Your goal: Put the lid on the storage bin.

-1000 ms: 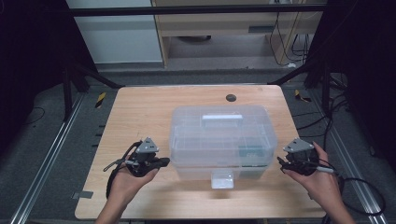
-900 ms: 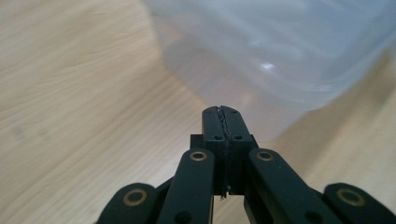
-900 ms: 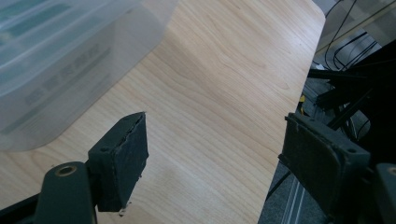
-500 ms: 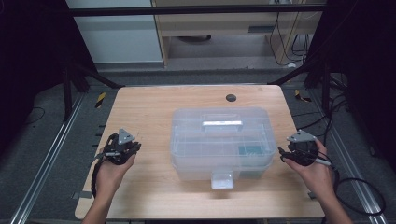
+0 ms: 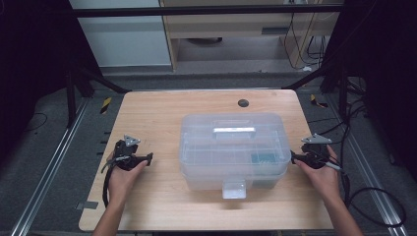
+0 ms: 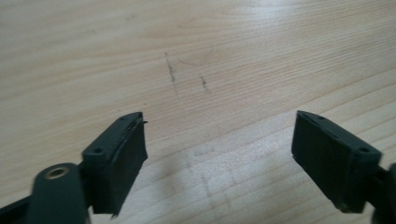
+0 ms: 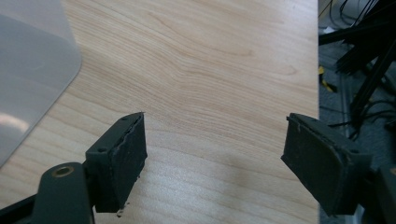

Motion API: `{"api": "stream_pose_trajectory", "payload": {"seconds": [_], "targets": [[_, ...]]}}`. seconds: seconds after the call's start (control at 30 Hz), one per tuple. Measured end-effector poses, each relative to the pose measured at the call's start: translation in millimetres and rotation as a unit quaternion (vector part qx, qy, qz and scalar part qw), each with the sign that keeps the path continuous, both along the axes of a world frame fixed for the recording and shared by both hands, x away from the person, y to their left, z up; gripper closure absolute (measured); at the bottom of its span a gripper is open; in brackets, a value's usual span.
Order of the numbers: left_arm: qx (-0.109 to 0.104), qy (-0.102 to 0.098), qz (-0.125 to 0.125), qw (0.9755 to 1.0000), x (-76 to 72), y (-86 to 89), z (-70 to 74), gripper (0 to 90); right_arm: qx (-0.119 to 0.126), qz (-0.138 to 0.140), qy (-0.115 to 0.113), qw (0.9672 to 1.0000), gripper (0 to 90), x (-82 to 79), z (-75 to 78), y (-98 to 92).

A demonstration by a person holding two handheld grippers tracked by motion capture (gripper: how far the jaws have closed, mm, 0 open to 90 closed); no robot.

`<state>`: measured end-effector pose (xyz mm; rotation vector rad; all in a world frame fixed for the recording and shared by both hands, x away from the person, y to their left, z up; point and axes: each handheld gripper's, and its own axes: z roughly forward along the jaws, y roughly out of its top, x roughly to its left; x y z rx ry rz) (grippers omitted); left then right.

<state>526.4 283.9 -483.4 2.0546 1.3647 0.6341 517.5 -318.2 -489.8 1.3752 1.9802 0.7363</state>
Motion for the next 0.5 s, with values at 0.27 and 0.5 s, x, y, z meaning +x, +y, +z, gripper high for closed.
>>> {"api": "stream_pose_trajectory", "payload": {"seconds": [0.27, 0.5], "targets": [[-0.014, 0.010, 0.008, 0.9998, 4.2, -1.9, -18.2, 8.9, 0.038, -0.013, 0.023, 0.9989, 17.1, 6.1, -15.1, 2.3], [-0.027, -0.005, 0.003, 0.9996, 4.0, -1.5, -24.2, 2.3, 0.083, -0.031, 0.027, 0.9957, 6.4, 10.2, -21.8, 7.2]]}}
